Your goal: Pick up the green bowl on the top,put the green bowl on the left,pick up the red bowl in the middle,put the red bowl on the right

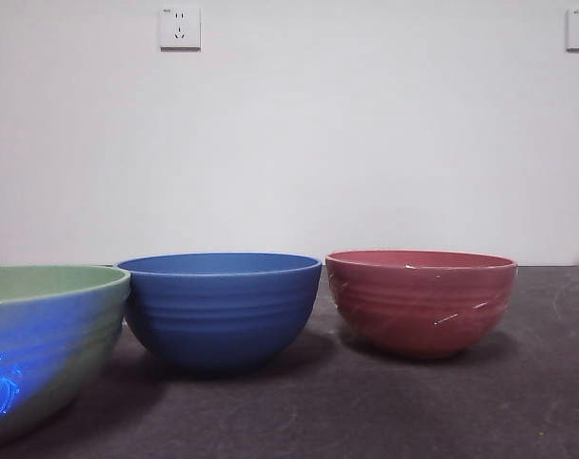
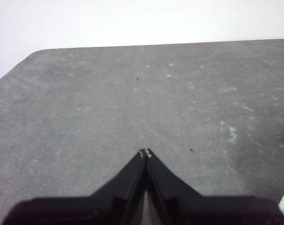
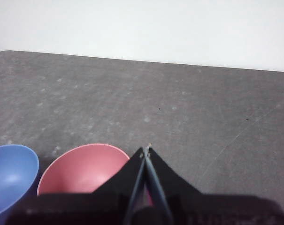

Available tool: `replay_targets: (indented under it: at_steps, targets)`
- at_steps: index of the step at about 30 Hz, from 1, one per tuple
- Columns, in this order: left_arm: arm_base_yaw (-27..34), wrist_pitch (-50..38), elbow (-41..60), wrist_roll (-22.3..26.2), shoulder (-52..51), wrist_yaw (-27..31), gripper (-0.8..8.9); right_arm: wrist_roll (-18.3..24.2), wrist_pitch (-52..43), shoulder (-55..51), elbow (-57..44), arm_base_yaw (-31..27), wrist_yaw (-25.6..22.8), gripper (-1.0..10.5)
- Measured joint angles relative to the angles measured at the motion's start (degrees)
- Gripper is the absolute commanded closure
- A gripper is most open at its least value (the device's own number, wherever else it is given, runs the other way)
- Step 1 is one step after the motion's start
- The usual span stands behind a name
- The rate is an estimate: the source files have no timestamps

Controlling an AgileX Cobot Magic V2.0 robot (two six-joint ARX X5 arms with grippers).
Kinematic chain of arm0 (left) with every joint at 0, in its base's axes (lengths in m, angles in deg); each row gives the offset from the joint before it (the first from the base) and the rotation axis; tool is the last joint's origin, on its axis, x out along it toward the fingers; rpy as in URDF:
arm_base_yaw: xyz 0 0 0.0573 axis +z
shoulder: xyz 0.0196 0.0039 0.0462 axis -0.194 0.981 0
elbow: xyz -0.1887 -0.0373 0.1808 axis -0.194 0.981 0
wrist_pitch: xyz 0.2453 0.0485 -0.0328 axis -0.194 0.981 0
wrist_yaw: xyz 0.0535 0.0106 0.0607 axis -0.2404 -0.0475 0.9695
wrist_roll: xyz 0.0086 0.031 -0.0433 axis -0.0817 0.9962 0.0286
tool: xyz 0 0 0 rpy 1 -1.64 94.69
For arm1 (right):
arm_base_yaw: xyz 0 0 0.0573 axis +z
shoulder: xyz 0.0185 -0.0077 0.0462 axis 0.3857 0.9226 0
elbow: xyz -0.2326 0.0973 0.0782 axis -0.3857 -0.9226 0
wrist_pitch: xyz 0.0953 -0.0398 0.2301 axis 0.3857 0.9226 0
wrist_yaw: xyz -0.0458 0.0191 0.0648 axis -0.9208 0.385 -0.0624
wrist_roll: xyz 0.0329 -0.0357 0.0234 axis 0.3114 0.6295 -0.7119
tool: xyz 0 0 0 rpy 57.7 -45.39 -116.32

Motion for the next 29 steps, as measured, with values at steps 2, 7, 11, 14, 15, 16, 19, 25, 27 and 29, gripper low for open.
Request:
replay_targets:
  at_steps: [2,7,11,14,15,16,19,25,27,29]
  targets:
    - [0.0,0.0,0.0,0.0,0.0,0.0,8.17,0.0,0.0,0.0,0.0,0.0,0.0,9.4]
    - [0.0,0.0,0.0,0.0,0.0,0.0,8.17,0.0,0.1,0.0,0.0,0.0,0.0,9.4]
    - [0.0,0.0,0.0,0.0,0.0,0.0,8.17,0.0,0.1,0.0,0.0,0.0,0.0,9.4]
    - [0.0,0.0,0.0,0.0,0.0,0.0,8.17,0.0,0.1,0.0,0.0,0.0,0.0,9.4]
    - [0.0,0.0,0.0,0.0,0.0,0.0,8.17,0.0,0.1,0.0,0.0,0.0,0.0,9.4]
    - [0.0,0.0,0.0,0.0,0.0,0.0,8.17,0.0,0.1,0.0,0.0,0.0,0.0,9.4]
    - [0.0,0.0,0.0,0.0,0.0,0.0,8.17,0.0,0.1,0.0,0.0,0.0,0.0,9.5]
    - [0.0,0.0,0.0,0.0,0.0,0.0,8.17,1.6,3.5,-3.7,-0.1,-0.8,-2.7,9.5]
    - [0.0,0.0,0.0,0.0,0.0,0.0,8.17,2.4,3.8,-7.8,-1.2,-2.6,-1.4,9.5]
    - [0.0,0.0,0.0,0.0,0.0,0.0,8.17,3.0,1.5,-13.1,-3.9,-5.8,1.5,9.5]
